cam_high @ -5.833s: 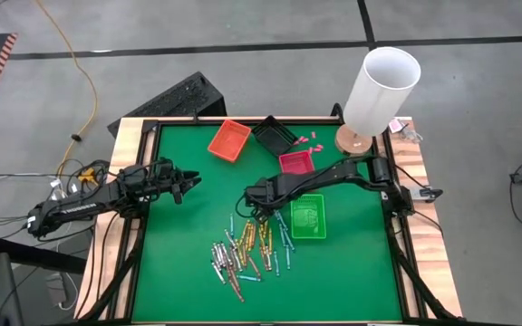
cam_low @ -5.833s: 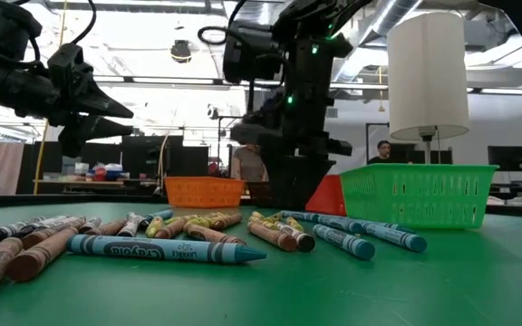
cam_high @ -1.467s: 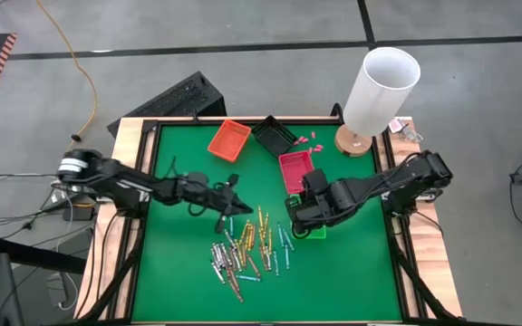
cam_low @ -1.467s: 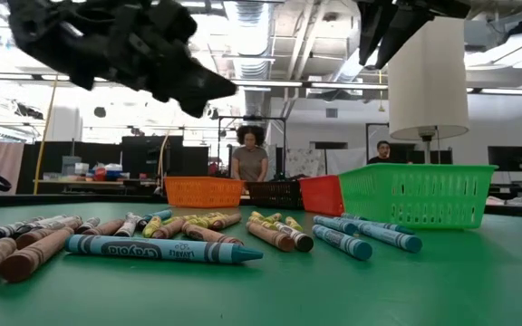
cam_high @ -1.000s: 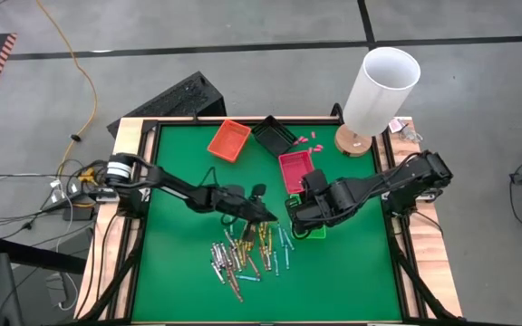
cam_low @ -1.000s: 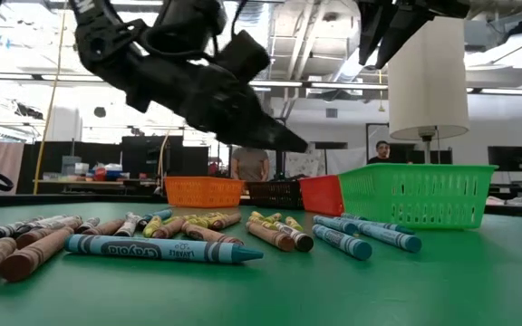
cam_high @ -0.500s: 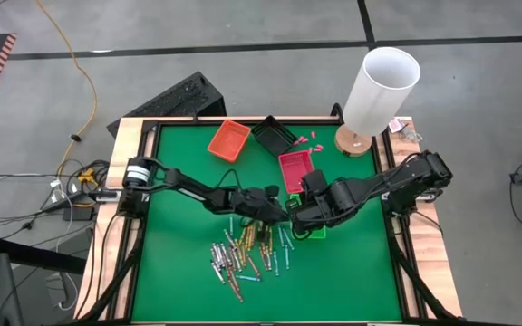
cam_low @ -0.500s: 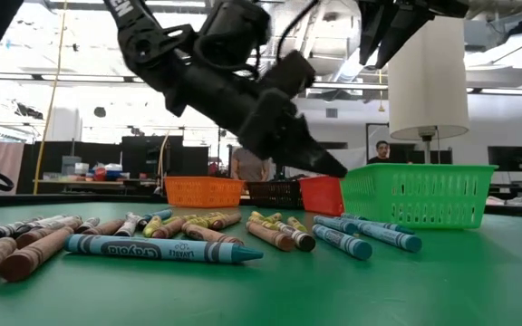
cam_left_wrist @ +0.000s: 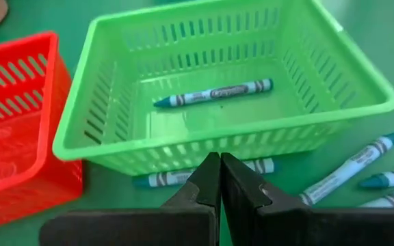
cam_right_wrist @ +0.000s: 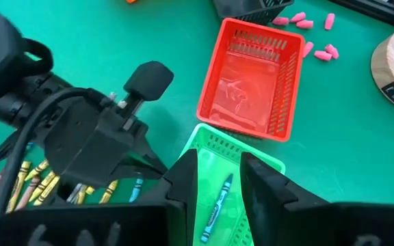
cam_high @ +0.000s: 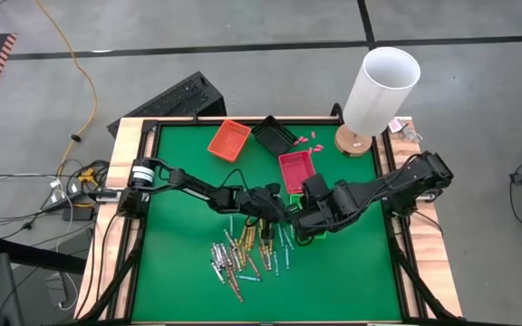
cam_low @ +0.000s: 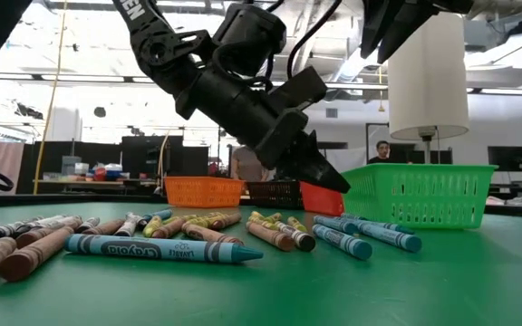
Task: Sort crayons
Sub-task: Put the light blue crayon into the green bin
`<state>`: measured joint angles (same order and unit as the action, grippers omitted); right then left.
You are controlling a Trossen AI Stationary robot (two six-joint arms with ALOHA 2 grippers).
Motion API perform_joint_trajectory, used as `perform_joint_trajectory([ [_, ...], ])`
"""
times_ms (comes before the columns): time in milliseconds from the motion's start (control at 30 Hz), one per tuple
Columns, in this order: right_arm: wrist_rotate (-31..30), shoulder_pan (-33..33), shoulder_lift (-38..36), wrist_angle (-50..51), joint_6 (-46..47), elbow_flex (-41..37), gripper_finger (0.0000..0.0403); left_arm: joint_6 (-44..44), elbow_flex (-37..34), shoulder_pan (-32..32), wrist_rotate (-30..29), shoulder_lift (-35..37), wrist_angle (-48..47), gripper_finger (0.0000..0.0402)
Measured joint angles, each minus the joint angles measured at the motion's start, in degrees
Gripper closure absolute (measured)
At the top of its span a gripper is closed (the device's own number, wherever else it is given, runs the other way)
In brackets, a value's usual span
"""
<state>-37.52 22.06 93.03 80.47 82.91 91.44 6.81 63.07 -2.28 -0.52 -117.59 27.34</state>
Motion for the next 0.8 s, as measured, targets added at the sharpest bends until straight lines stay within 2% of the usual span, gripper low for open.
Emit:
perform_joint_trajectory([
  [800,-0.7,0.1,0.0,-0.1,0.2,0.0,0.0296,2.6,0.0,0.0,-0.8,-0.8,1.6,0.0401],
])
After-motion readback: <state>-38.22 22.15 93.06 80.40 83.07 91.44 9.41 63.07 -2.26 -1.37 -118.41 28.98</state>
